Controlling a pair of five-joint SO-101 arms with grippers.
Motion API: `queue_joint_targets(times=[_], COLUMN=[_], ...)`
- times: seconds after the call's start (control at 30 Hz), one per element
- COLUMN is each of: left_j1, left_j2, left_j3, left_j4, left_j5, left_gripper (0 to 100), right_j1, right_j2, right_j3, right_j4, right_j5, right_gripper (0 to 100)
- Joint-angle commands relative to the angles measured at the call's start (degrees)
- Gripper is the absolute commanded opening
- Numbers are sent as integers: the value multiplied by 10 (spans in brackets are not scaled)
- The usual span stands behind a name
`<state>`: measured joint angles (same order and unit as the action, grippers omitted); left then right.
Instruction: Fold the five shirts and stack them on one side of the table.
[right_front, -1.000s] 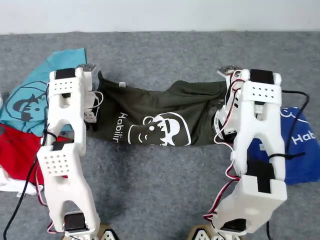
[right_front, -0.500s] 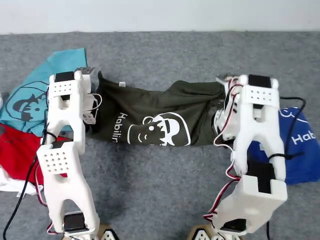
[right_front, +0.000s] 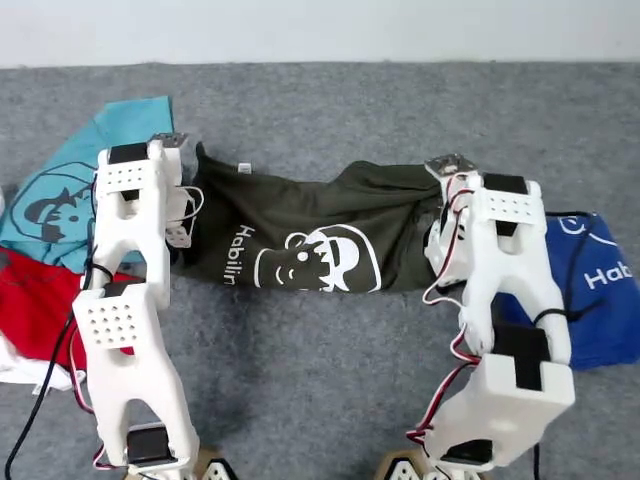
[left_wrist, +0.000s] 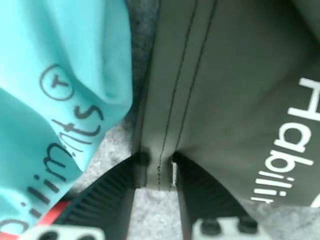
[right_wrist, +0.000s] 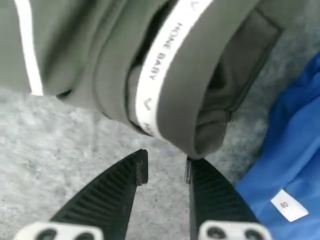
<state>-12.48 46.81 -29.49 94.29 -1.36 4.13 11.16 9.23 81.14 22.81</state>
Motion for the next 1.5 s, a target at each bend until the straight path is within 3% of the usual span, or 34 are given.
queue_joint_targets(times=[0.0, 0.2, 0.53, 0.73, 0.9, 1.23, 1.47], left_j1=[-10, -10, -9, -9, -10, -13, -14], left_j2=[-2, -2, -2, -1, -1, -3, -8], left_j3=[-2, -2, -1, -1, -1, -2, 0], left_j4=[-13, -13, -12, -12, -12, 52, 63], left_j5=[4, 4, 4, 4, 3, 0, 0], left_gripper=[90, 90, 90, 70, 13, 13, 13], right_j1=[-3, 8, 14, 15, 32, 62, 70], right_j2=[-33, -4, 90, 134, 135, 123, 0], right_j3=[-10, 3, -25, -25, -25, -25, 31], right_j4=[-9, -73, -90, -91, -85, 44, 106], right_j5=[-15, -29, -26, 4, 7, 51, 94], right_gripper=[152, 176, 171, 8, 9, 10, 10])
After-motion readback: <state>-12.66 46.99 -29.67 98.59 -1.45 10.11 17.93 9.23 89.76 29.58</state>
